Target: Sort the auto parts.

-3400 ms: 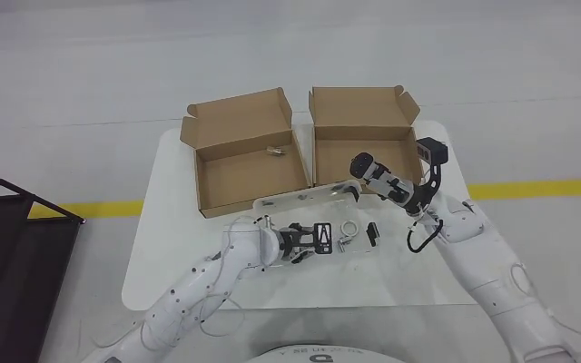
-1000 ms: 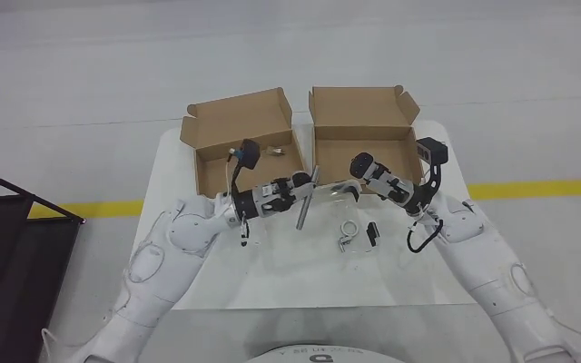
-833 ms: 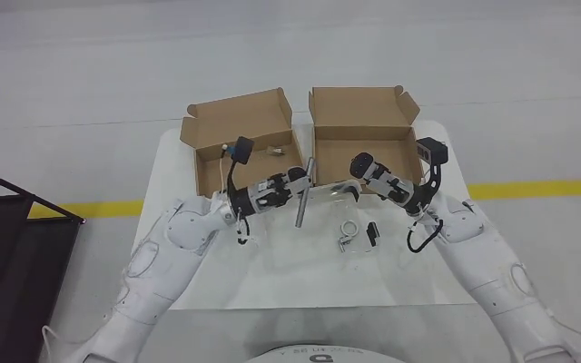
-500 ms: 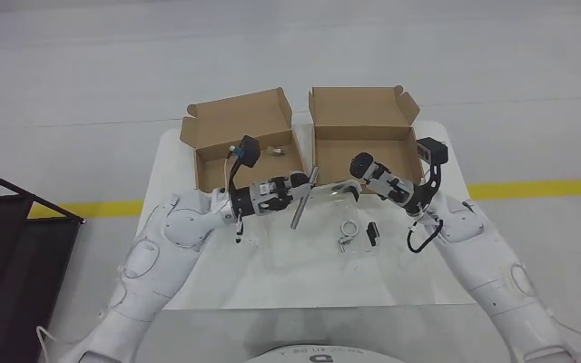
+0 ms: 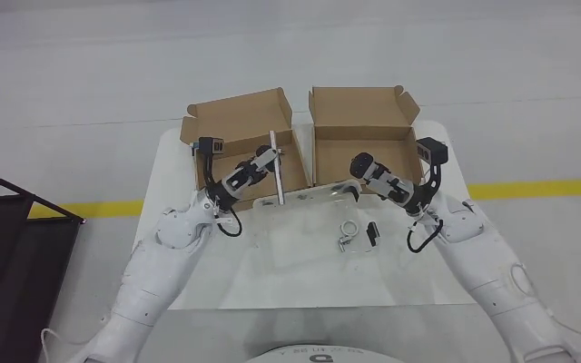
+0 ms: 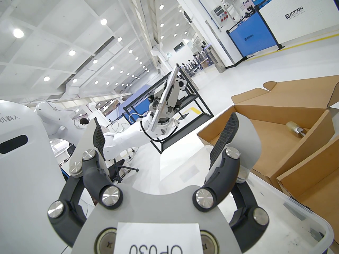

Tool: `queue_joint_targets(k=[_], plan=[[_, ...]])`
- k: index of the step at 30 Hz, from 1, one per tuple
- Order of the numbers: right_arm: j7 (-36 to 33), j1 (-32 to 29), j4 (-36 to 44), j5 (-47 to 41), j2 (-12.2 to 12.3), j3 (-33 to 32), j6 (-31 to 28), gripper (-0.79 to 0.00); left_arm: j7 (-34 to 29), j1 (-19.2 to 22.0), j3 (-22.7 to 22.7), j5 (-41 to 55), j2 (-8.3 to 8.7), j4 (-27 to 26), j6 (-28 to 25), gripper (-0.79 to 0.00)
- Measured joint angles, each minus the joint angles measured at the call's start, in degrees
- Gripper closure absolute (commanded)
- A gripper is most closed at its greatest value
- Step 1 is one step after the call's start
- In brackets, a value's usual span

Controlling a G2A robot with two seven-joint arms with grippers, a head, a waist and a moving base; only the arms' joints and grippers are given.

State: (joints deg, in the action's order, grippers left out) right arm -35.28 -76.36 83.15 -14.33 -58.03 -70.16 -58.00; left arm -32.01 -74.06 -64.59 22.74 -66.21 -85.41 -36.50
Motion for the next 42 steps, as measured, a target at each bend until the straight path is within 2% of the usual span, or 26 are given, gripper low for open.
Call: queue_joint_targets(k=[5, 14, 15, 19, 24, 27, 29, 30, 32, 35, 42], plan=[[0.0, 0.0, 0.0, 0.0, 0.0, 0.0, 0.0, -0.785, -0.86, 0.77, 0.16, 2.74, -0.3, 2.0, -0.35, 0.0], [0.09, -0.09, 0.21, 0.02, -0.02, 0.14, 0.29, -0.785, -0.03, 0.64, -0.44, 0.05, -0.5, 0.74, -0.87, 0.0], [0.05, -0.25, 0.56, -0.04, -0.06, 0.55, 1.27, -0.785, 0.11, 0.64, -0.54, -0.54, -0.5, 0.58, -0.88, 0.0], [-3.33, 0.82, 2.01, -4.36, -0.46, 4.3, 11.79, -0.785, 1.23, 0.47, -0.8, -4.21, -0.54, -0.52, -1.07, 0.0], [-7.25, 3.52, 0.96, -5.93, -1.07, 7.6, 17.15, -0.785, 2.38, 0.19, -0.91, -7.95, -0.61, -1.93, -0.82, 0.0], [-9.06, 4.91, 1.19, -5.72, -1.51, 9.6, 19.11, -0.699, 2.74, 0.0, -0.63, -9.52, -0.69, -2.62, -0.56, 0.0], [-9.94, 5.85, 1.26, -5.07, -1.81, 10.75, 19.73, -0.671, 2.41, 0.03, -0.33, -10.26, -0.74, -2.98, -0.57, 0.0], [-10.3, 6.22, 1.28, -4.82, -1.93, 11.22, 19.9, -0.61, 1.99, 0.07, -0.15, -10.47, -0.76, -3.14, -0.63, 0.0], [-11.13, 7.01, 1.4, -4.78, -2.24, 12.32, 20.25, -0.597, 0.63, 0.21, 0.28, -10.27, -0.77, -3.32, -0.7, 0.0], [-12.1, 8.12, 1.45, -5.15, -2.65, 13.59, 20.42, -0.643, -1.11, 0.55, 0.72, -9.36, -0.8, -3.23, -0.7, 0.0], [-13.09, 9.98, 1.56, -4.91, -3.48, 15.78, 20.03, -0.659, -2.16, 0.84, 0.81, -8.28, -0.87, -2.77, -0.87, 0.0]])
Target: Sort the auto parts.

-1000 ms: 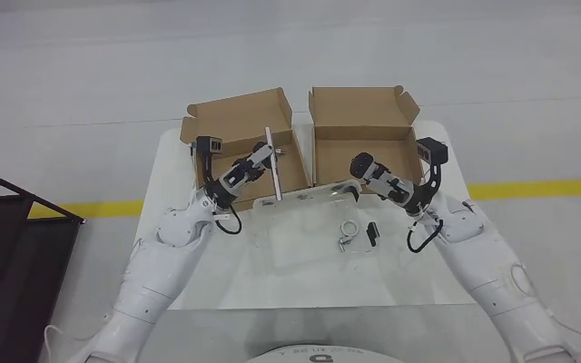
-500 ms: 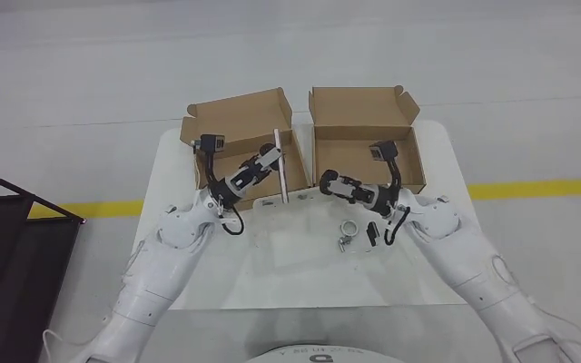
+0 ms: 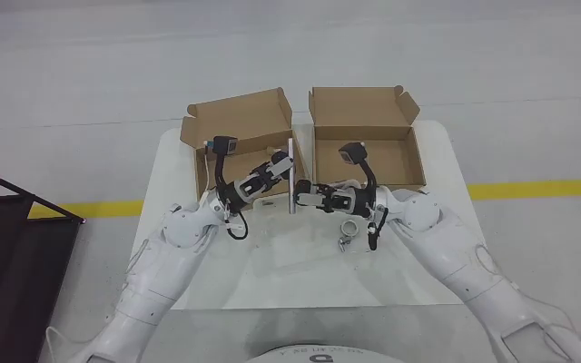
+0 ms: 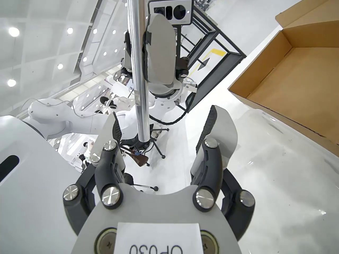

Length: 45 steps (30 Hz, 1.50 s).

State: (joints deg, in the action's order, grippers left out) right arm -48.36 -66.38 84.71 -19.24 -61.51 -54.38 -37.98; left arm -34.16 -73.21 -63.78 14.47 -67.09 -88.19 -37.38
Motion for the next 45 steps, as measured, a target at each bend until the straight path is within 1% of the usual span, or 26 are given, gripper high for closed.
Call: queue_joint_targets(k=[3, 7, 8, 10, 13, 15, 16, 18, 23, 29, 30, 32, 33, 45], plan=[[-0.13, 0.53, -0.1, 0.25, -0.24, 0.48, -0.05, -0.643, -0.36, 0.03, 0.06, 0.44, -0.03, 0.01, -0.11, 0.0], [-0.07, 1.06, -0.31, -0.1, -0.58, 0.97, -0.69, -0.566, -0.93, 0.06, 0.19, 0.92, -0.08, -0.01, -0.18, 0.0], [-0.12, 1.16, -0.34, -0.3, -0.64, 1.04, -0.87, -0.511, -0.98, 0.06, 0.19, 0.94, -0.08, 0.01, -0.17, 0.0], [-0.35, 1.35, -0.33, -1.04, -0.79, 1.23, -1.36, -0.449, -1.05, 0.07, 0.16, 0.94, -0.09, 0.03, -0.08, 0.0], [-0.81, 1.69, -0.5, -1.85, -0.96, 1.42, -1.71, -0.388, -1.11, 0.06, 0.08, 0.84, -0.1, -0.03, -0.06, 0.0], [-1.08, 1.9, -0.63, -2.3, -1.08, 1.59, -1.75, -0.376, -1.11, 0.01, 0.02, 0.81, -0.1, -0.17, -0.03, 0.0], [-1.26, 2.06, -0.75, -2.56, -1.16, 1.71, -1.76, -0.354, -1.15, -0.01, 0.0, 0.77, -0.11, -0.29, -0.03, 0.0], [-1.58, 2.29, -0.92, -2.78, -1.27, 1.91, -1.76, -0.336, -1.25, -0.03, -0.06, 0.67, -0.1, -0.39, -0.03, 0.0], [-2.44, 2.68, -1.46, -3.87, -1.57, 2.36, -1.66, -0.332, -1.3, -0.06, -0.18, 0.71, -0.12, -0.53, -0.03, 0.0], [-4.23, 3.32, -2.2, -6.64, -1.95, 2.95, -1.27, -0.256, -1.67, 0.13, -0.01, 1.08, -0.2, -0.72, 0.16, 0.0], [-4.55, 3.42, -2.31, -7.07, -2.01, 3.05, -1.29, -0.234, -1.73, 0.18, -0.01, 1.08, -0.2, -0.69, 0.13, 0.0], [-5.32, 3.66, -2.61, -8.07, -2.14, 3.24, -1.27, -0.151, -1.71, 0.27, -0.02, 1.03, -0.23, -0.59, 0.12, 0.0], [-5.61, 3.76, -2.76, -8.41, -2.2, 3.28, -1.24, 0.0, -1.69, 0.29, -0.01, 1.03, -0.24, -0.57, 0.13, 0.0], [-9.24, 4.52, -4.22, -12.82, -2.79, 3.66, -0.73, 0.0, -1.82, 0.76, -0.03, 1.32, -0.38, 0.01, 0.01, 0.0]])
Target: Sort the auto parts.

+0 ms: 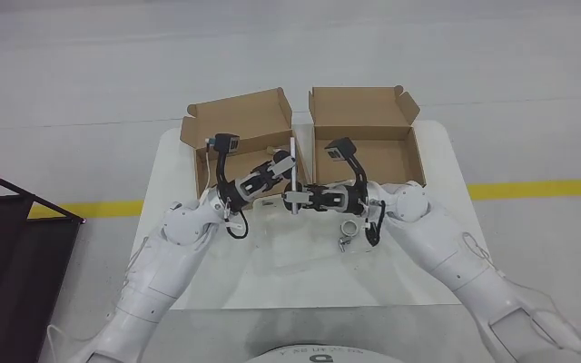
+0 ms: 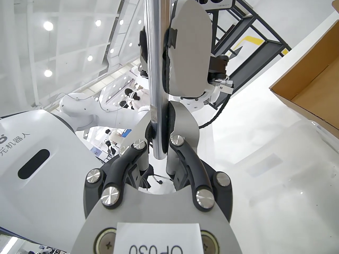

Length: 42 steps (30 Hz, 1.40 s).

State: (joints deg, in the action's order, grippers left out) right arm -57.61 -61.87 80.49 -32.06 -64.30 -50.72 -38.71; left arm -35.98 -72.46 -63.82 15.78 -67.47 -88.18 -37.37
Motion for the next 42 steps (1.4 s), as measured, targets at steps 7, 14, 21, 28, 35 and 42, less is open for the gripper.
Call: queue_joint_targets(k=[7, 14, 21, 28, 35, 42], plan=[[-1.22, 0.33, -1.01, -2.47, -0.36, -0.11, 1.02, 0.0, -0.55, 0.41, -0.15, -1.01, -0.01, 0.04, -0.77, -0.185], [-0.13, 0.82, -2.35, -2.9, -0.88, 0.1, 3.35, 0.0, -1.12, 0.59, -0.26, -1.71, 0.03, -0.34, -0.76, -0.785], [-0.48, 0.65, -3.55, -4.07, -1.28, 0.24, 5.45, 0.0, -1.5, 0.73, -0.57, -1.45, 0.09, -0.12, -0.56, -0.785], [-0.14, -0.15, -4.75, -3.24, -1.43, -0.42, 4.97, 0.0, -0.44, 0.94, -2.23, -1.57, 0.27, 0.87, -0.56, -0.785], [0.72, -1.59, -3.84, -1.5, -1.02, -2.62, 4.47, 0.0, 1.66, 0.54, -5.31, -3.13, 0.67, 2.56, -1.41, -0.785], [1.16, -2.92, -1.28, 0.23, -0.57, -4.66, 5.4, 0.0, 2.26, -0.8, -7.31, -4.05, 1.03, 3.56, -2.8, -0.785]])
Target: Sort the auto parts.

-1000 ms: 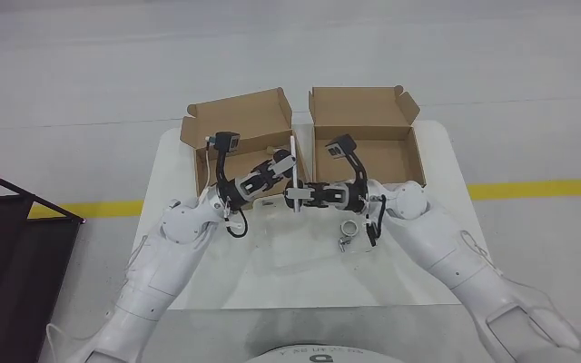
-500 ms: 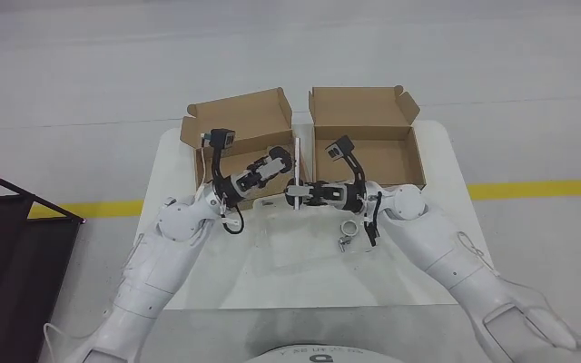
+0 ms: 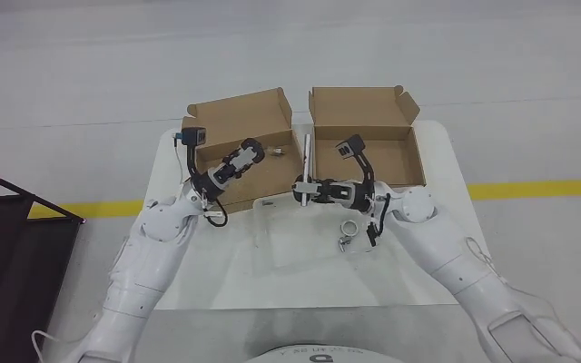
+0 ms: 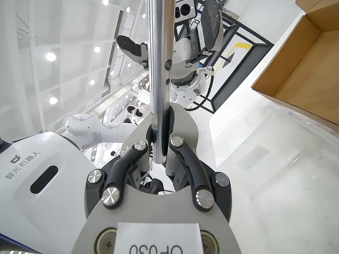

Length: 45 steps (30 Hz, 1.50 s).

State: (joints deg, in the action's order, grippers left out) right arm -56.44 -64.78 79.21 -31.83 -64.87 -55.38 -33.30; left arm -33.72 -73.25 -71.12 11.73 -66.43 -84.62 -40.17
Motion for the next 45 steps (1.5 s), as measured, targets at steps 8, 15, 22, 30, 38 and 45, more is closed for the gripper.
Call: queue_joint_targets(k=[8, 15, 22, 30, 38, 45], plan=[[1.38, -0.79, 1.3, 0.67, 0.31, -2.46, -0.04, 0.0, -0.15, -0.08, 0.0, -0.24, 0.02, -0.01, -0.09, -0.785], [2.26, -3.99, 0.86, -0.65, 1.7, -9.31, -1.04, 0.0, -0.15, -0.08, 0.0, -0.24, 0.02, -0.01, -0.09, -0.785], [4.03, -8.0, -0.37, -1.33, 3.09, -16.67, -1.58, 0.0, -0.15, -0.08, 0.0, -0.24, 0.02, -0.01, -0.09, -0.785], [6.24, -10.31, -4.57, -1.61, 4.13, -23.05, 0.33, 0.0, -0.15, -0.08, 0.0, -0.25, 0.02, -0.01, -0.09, -0.785], [8.84, -11.87, -8.15, 0.89, 4.65, -25.9, 3.7, 0.0, -0.15, -0.08, 0.0, -0.25, 0.02, -0.01, -0.09, -0.785], [9.3, -9.85, -14.11, 1.87, 4.68, -25.82, 10.24, 0.0, -0.15, -0.08, 0.0, -0.25, 0.02, -0.01, -0.09, -0.785]])
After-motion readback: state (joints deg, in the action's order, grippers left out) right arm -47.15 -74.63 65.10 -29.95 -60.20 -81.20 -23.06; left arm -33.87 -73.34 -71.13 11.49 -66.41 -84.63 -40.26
